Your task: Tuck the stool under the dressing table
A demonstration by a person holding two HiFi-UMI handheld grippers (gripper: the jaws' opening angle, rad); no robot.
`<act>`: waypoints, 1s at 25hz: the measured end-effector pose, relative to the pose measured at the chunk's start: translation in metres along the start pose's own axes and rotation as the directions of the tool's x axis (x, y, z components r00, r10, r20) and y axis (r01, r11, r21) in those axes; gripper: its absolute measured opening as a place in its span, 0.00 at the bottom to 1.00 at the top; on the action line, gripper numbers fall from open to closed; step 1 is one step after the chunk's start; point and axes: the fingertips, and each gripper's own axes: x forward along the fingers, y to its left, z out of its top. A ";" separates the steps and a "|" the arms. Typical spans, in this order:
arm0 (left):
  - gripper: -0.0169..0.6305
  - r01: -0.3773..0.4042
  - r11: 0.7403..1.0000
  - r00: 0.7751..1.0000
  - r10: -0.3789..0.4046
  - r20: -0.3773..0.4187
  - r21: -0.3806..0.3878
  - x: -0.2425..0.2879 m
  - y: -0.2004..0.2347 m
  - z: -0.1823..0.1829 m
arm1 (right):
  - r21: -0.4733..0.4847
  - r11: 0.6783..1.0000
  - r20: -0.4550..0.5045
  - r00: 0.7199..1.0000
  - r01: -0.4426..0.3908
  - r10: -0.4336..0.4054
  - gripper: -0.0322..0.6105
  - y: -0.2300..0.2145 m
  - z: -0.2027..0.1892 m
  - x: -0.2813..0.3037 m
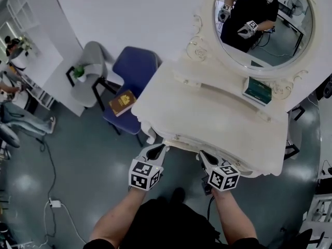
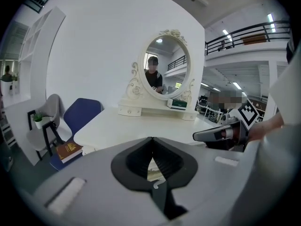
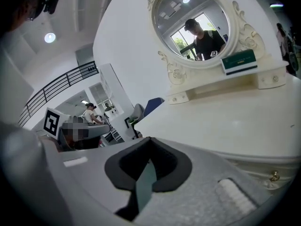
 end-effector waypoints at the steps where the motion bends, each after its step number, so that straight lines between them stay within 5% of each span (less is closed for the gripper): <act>1: 0.05 0.005 1.000 1.000 -0.005 0.007 0.001 -0.005 -0.001 0.003 | 0.000 1.000 0.007 1.000 -0.002 0.002 0.05 0.007 0.002 -0.004; 15: 0.05 0.102 0.993 0.992 -0.106 0.066 0.067 -0.110 -0.012 0.017 | 0.057 0.996 0.153 0.985 0.075 -0.082 0.05 0.117 0.002 -0.091; 25: 0.05 0.135 0.986 0.978 -0.148 0.144 0.098 -0.147 -0.032 0.036 | -0.086 0.995 0.274 0.961 0.057 -0.032 0.05 0.188 0.025 -0.155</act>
